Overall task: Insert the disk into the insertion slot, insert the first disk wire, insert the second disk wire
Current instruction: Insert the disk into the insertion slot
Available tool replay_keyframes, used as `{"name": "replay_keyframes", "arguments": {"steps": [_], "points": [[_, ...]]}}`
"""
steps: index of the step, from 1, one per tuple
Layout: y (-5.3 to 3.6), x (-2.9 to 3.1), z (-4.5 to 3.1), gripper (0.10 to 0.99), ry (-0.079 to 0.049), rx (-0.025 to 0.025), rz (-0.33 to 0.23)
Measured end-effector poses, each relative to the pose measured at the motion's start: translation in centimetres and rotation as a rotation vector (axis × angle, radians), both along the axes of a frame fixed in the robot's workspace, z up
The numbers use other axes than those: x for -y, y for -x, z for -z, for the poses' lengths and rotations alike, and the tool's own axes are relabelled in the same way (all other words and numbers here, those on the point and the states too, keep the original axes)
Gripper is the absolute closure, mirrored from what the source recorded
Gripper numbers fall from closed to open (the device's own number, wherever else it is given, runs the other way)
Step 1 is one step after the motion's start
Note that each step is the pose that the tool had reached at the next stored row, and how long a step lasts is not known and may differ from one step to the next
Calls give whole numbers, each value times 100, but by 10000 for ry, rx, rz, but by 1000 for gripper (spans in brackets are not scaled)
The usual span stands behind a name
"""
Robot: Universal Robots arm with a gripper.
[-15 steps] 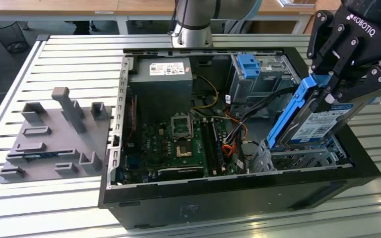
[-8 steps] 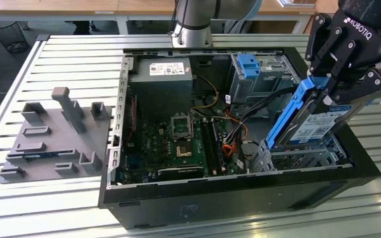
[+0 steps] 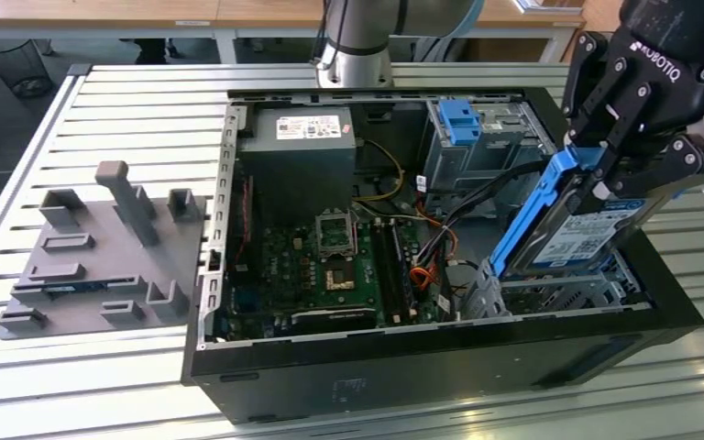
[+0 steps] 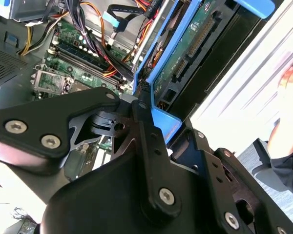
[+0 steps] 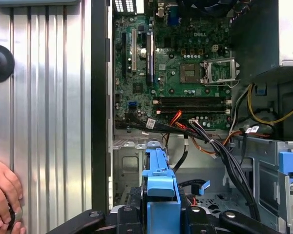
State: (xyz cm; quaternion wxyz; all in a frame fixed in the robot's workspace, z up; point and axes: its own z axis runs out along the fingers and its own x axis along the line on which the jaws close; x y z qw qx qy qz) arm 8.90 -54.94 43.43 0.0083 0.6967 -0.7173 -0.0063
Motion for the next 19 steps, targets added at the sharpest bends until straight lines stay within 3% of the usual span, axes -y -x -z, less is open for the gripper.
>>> {"name": "replay_keyframes", "arguments": {"steps": [19], "points": [[3,0,140,722,-1,0,0]]}}
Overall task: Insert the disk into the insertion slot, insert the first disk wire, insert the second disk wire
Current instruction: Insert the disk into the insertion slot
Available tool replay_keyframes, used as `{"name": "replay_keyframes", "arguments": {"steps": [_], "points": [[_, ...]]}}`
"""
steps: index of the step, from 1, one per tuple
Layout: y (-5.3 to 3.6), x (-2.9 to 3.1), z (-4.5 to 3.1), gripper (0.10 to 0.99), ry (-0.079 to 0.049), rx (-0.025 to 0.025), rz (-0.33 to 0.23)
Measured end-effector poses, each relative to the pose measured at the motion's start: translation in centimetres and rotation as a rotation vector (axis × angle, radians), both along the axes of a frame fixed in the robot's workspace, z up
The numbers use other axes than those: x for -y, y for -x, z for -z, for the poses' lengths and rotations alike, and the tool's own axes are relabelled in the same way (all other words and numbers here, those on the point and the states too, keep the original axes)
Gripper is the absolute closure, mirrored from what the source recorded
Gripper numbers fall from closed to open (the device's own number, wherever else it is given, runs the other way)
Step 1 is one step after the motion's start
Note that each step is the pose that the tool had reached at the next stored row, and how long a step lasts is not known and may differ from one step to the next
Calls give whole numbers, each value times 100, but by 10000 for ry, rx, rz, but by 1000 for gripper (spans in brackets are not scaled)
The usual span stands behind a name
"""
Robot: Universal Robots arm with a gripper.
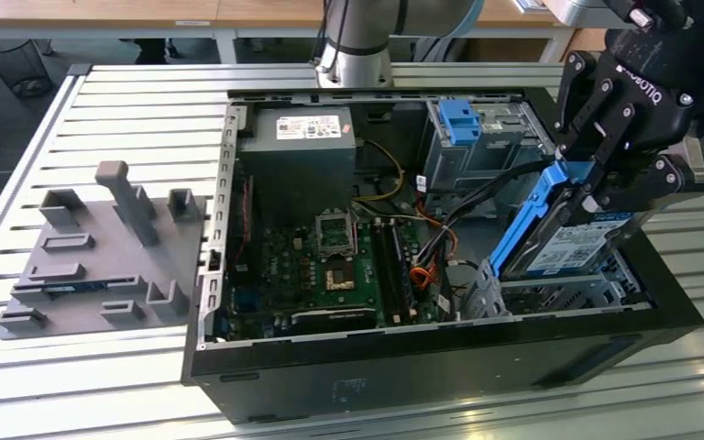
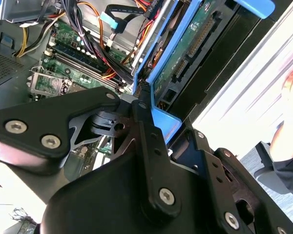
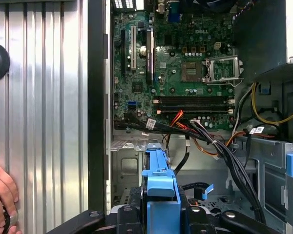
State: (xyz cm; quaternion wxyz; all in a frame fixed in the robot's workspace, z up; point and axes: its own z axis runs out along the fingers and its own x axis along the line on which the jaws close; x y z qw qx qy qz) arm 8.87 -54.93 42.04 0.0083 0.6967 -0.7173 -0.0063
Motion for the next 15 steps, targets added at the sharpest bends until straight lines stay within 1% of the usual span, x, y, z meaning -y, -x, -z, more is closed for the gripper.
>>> {"name": "replay_keyframes", "arguments": {"steps": [15], "points": [[0,0,74,722,0,0,0]]}}
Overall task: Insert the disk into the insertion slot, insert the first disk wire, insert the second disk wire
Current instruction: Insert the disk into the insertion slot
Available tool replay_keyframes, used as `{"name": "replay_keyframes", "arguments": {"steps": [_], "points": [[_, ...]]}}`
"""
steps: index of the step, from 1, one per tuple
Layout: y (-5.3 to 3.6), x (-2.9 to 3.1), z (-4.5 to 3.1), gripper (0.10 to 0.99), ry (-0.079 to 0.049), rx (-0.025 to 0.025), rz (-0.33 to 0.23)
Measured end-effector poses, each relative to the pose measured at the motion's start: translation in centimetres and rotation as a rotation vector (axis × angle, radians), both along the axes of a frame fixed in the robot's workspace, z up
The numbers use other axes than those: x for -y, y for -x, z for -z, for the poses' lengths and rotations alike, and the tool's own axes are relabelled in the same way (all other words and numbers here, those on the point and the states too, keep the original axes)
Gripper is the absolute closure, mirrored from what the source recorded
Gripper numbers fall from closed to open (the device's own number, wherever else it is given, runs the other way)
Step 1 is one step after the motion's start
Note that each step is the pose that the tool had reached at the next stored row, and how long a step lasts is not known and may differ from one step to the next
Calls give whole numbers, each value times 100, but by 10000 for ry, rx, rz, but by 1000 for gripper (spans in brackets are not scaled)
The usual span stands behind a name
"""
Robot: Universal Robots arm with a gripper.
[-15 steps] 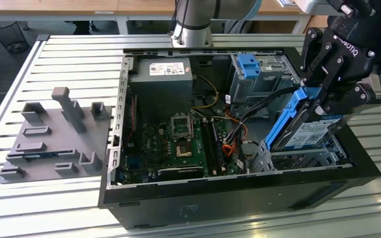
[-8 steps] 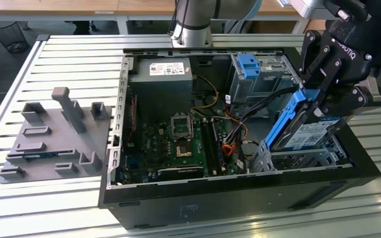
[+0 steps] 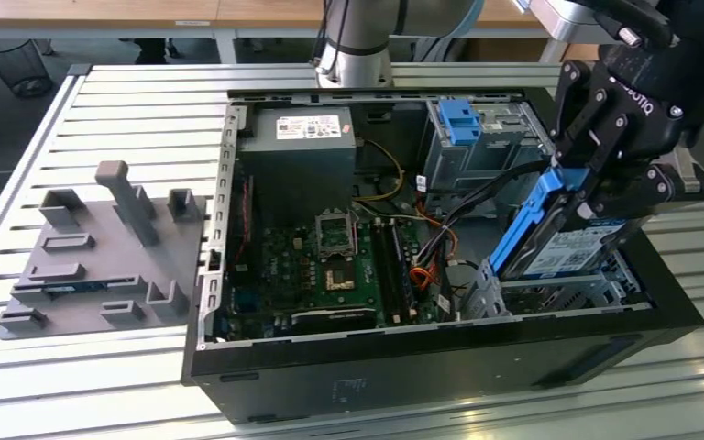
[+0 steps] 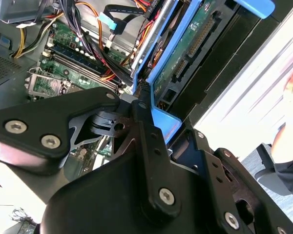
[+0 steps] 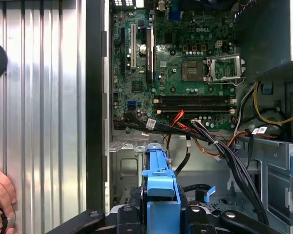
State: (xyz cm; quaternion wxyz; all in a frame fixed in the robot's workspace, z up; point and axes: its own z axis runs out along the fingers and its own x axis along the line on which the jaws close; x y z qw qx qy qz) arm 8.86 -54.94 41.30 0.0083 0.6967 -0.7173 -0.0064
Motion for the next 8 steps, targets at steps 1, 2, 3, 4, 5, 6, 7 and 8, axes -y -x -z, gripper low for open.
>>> {"name": "replay_keyframes", "arguments": {"steps": [1,2,3,4,5,6,7,8], "points": [[0,0,5,722,0,0,0],[0,0,11,722,0,0,0],[0,0,17,722,0,0,0],[0,0,23,722,0,1,0],[0,0,30,722,0,0,0],[0,0,37,722,-1,0,0],[0,0,45,722,0,0,0],[0,0,52,722,1,0,0]]}}
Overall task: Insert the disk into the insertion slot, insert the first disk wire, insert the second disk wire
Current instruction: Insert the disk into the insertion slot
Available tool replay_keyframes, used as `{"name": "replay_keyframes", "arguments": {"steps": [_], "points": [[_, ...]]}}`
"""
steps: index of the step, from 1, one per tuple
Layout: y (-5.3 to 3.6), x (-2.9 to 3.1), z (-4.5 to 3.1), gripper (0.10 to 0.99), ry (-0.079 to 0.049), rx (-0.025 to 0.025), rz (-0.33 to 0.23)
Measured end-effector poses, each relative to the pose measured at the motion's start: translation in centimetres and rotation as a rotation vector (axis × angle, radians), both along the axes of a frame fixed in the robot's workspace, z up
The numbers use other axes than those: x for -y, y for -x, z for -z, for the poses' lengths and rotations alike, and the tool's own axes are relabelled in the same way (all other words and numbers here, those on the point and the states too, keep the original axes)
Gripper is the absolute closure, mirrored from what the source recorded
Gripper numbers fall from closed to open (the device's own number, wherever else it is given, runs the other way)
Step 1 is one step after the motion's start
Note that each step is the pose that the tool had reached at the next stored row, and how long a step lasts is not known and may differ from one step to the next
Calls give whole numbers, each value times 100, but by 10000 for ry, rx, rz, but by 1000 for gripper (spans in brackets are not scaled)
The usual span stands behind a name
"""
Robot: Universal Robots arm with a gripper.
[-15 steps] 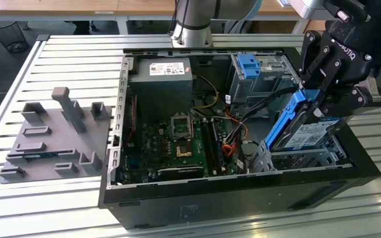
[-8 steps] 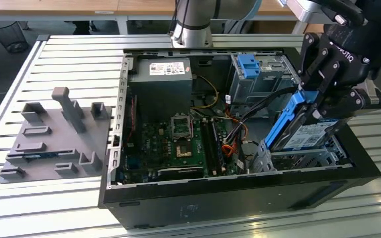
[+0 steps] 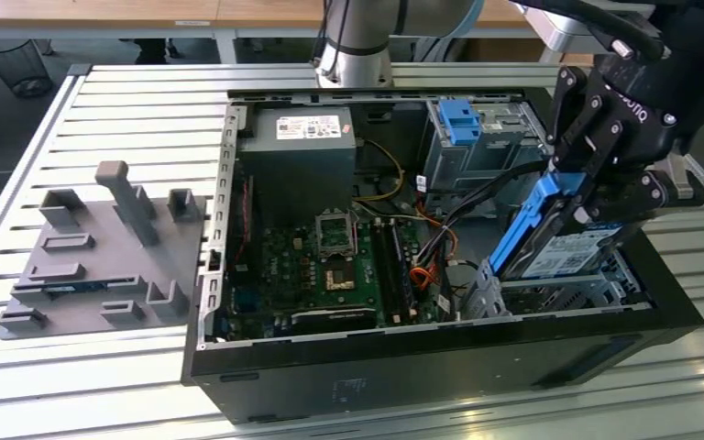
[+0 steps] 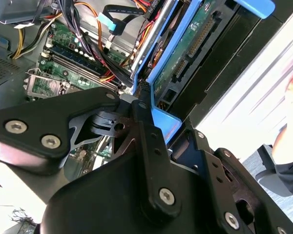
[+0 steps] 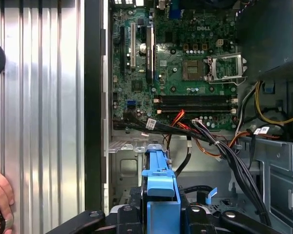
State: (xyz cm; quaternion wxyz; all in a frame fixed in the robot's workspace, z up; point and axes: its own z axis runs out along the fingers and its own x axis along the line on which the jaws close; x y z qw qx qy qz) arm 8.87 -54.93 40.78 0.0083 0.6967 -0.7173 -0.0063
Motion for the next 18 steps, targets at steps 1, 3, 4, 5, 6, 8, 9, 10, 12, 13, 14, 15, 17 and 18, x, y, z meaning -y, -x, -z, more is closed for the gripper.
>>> {"name": "replay_keyframes", "arguments": {"steps": [1,3,4,5,6,8,9,10,12,13,14,15,17,18], "points": [[0,0,8,722,0,0,0],[0,0,34,722,-1,0,0],[0,0,42,722,0,0,0],[0,0,58,722,0,0,0],[0,0,67,722,-1,0,0],[0,0,83,722,-1,0,0],[0,0,91,722,-1,0,0],[0,0,99,722,-1,0,0],[0,0,115,722,-1,0,0],[0,0,123,722,-1,0,0],[0,0,131,722,-1,0,0],[0,0,139,722,-1,0,0],[0,0,156,722,-1,0,0],[0,0,164,722,0,0,0]]}}
